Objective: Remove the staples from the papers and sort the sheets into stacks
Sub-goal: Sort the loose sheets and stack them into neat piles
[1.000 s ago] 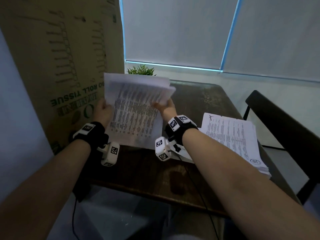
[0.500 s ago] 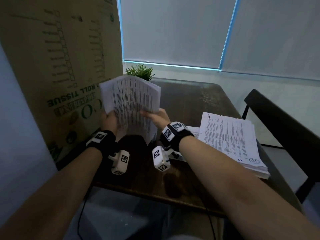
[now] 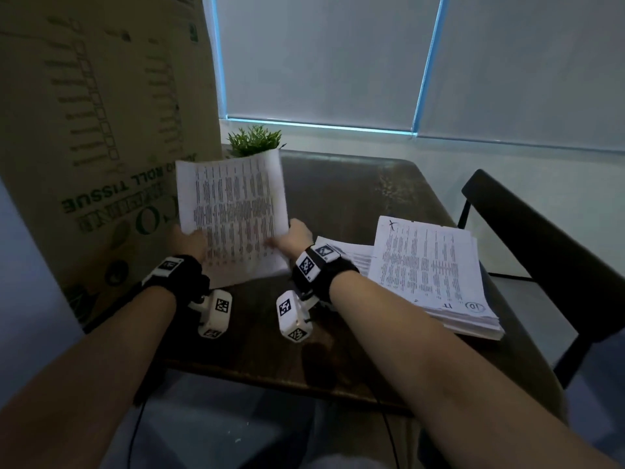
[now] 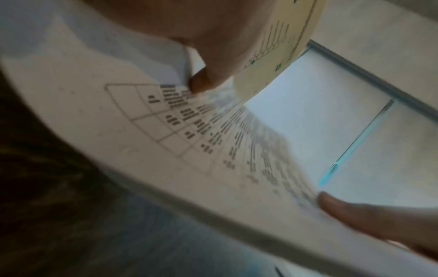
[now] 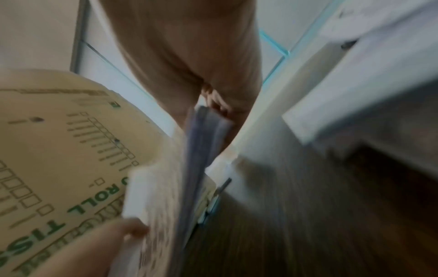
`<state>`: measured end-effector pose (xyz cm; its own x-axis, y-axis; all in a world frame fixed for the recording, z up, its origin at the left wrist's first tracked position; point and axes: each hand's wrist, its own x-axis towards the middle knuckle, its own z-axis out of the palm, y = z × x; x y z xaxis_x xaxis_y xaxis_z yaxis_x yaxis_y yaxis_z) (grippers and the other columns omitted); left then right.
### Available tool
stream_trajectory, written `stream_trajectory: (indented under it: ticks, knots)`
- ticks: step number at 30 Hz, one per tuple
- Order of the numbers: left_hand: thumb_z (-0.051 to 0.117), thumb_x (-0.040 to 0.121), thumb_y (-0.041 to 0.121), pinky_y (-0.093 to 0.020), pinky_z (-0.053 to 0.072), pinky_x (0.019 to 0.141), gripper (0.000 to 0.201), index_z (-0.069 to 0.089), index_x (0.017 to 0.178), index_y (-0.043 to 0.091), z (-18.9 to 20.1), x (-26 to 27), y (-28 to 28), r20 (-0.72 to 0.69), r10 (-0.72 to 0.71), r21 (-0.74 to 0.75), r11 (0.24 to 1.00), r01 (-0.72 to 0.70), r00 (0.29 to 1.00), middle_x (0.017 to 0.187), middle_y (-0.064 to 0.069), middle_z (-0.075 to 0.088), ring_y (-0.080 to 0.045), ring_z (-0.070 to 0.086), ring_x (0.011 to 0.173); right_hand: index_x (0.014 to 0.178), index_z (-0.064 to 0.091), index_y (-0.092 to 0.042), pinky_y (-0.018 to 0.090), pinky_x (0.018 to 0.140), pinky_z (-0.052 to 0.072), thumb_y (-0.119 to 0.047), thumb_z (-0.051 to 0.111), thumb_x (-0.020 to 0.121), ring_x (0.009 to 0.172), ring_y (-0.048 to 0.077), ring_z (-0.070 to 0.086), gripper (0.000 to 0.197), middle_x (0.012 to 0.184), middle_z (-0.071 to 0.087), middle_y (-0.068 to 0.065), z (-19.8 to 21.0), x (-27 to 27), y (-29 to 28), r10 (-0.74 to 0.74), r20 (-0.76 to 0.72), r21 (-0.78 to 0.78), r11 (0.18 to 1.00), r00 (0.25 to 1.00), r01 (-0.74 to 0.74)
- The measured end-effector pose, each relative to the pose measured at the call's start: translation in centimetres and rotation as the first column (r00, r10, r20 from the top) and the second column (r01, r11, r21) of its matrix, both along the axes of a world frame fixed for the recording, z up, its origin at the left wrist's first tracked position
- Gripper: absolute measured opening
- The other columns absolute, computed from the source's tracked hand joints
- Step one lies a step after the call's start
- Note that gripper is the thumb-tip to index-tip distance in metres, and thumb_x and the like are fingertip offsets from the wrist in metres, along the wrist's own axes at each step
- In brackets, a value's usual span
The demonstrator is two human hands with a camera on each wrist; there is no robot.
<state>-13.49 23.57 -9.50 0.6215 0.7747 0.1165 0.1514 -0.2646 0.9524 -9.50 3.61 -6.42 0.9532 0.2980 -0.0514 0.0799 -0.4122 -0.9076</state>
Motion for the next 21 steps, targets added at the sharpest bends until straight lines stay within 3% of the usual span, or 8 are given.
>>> stream_trajectory:
  ticks: [4, 9, 11, 13, 15, 17, 19, 21]
  knots:
    - [0.049, 0.095, 0.020, -0.041, 0.043, 0.086, 0.035, 0.050, 0.121, -0.002, -0.3, 0.0, -0.4, -0.426, -0.061, 0.245, 0.953, 0.180, 0.903, 0.124, -0.022, 0.053, -0.041, 0.053, 0.109, 0.108, 0.067, 0.003, 0.044, 0.092, 0.056, -0.007, 0.077, 0.080, 0.096, 0.027, 0.069, 0.032, 0.103, 0.072, 0.014, 1.4, 0.3, -2.9, 0.044, -0.039, -0.121, 0.992, 0.998, -0.048]
    - [0.042, 0.100, 0.025, -0.038, 0.038, 0.102, 0.047, 0.036, 0.137, -0.003, -0.9, 0.8, -1.5, -0.748, 0.047, 0.369, 0.859, 0.355, 0.663, 0.142, -0.022, 0.039, -0.033, 0.043, 0.127, 0.084, 0.058, -0.005, 0.042, 0.087, 0.058, 0.005, 0.063, 0.089, 0.073, 0.028, 0.066, 0.012, 0.081, 0.062, 0.017, 2.0, 1.8, -12.3, -0.091, -0.138, 0.031, 0.995, 0.986, 0.096]
    - [0.058, 0.089, 0.019, -0.044, 0.039, 0.102, 0.055, 0.038, 0.135, -0.005, -0.1, 2.9, -2.4, -0.682, -0.004, 0.412, 0.824, 0.389, 0.731, 0.138, -0.026, 0.042, -0.039, 0.045, 0.124, 0.086, 0.061, -0.004, 0.041, 0.085, 0.058, -0.002, 0.063, 0.089, 0.071, 0.025, 0.065, 0.004, 0.082, 0.064, 0.016, 2.3, 3.2, -18.1, -0.242, -0.052, -0.047, 0.970, 0.969, 0.240]
    - [0.064, 0.084, 0.017, -0.042, 0.043, 0.098, 0.049, 0.050, 0.127, -0.003, 2.4, 3.9, -6.3, -0.584, -0.158, 0.447, 0.756, 0.478, 0.796, 0.128, -0.023, 0.053, -0.038, 0.052, 0.115, 0.098, 0.066, 0.000, 0.042, 0.086, 0.057, -0.015, 0.065, 0.086, 0.088, 0.032, 0.066, 0.019, 0.098, 0.067, 0.020, 2.4, 4.4, -24.1, -0.446, 0.055, -0.203, 0.871, 0.893, 0.447]
    - [0.063, 0.088, 0.018, -0.034, 0.044, 0.092, 0.035, 0.059, 0.119, 0.000, 5.1, 3.6, -12.5, -0.538, -0.419, 0.326, 0.697, 0.639, 0.732, 0.118, -0.017, 0.059, -0.031, 0.056, 0.109, 0.114, 0.062, -0.001, 0.037, 0.084, 0.051, -0.026, 0.063, 0.086, 0.105, 0.036, 0.063, 0.038, 0.114, 0.064, 0.017, 2.0, 4.3, -29.6, -0.617, 0.185, -0.359, 0.681, 0.765, 0.637]
    - [0.060, 0.091, 0.017, -0.031, 0.045, 0.081, 0.022, 0.061, 0.109, 0.004, 6.3, 4.2, -18.6, -0.461, -0.665, 0.081, 0.627, 0.775, 0.587, 0.105, -0.016, 0.058, -0.024, 0.057, 0.092, 0.112, 0.062, -0.010, 0.034, 0.080, 0.047, -0.038, 0.058, 0.091, 0.104, 0.034, 0.063, 0.036, 0.113, 0.064, 0.010, 1.2, 3.7, -33.6, -0.545, 0.264, -0.546, 0.595, 0.796, 0.589]
    - [0.060, 0.092, 0.019, -0.028, 0.046, 0.077, 0.030, 0.056, 0.117, 0.002, 6.5, 5.0, -23.5, -0.449, -0.775, -0.127, 0.548, 0.827, 0.445, 0.107, -0.014, 0.053, -0.021, 0.055, 0.091, 0.102, 0.065, -0.026, 0.031, 0.081, 0.043, -0.048, 0.051, 0.094, 0.096, 0.029, 0.060, 0.027, 0.117, 0.065, 0.003, -0.6, 3.8, -36.1, -0.383, 0.152, -0.674, 0.635, 0.911, 0.379]
    - [0.061, 0.091, 0.026, -0.032, 0.047, 0.087, 0.046, 0.048, 0.129, 0.003, 5.5, 6.1, -26.6, -0.538, -0.765, -0.194, 0.522, 0.831, 0.354, 0.121, -0.014, 0.050, -0.026, 0.055, 0.108, 0.100, 0.064, -0.035, 0.032, 0.083, 0.041, -0.061, 0.049, 0.090, 0.093, 0.025, 0.056, 0.031, 0.115, 0.061, 0.001, -1.8, 4.0, -37.2, -0.400, -0.022, -0.580, 0.752, 0.916, 0.314]
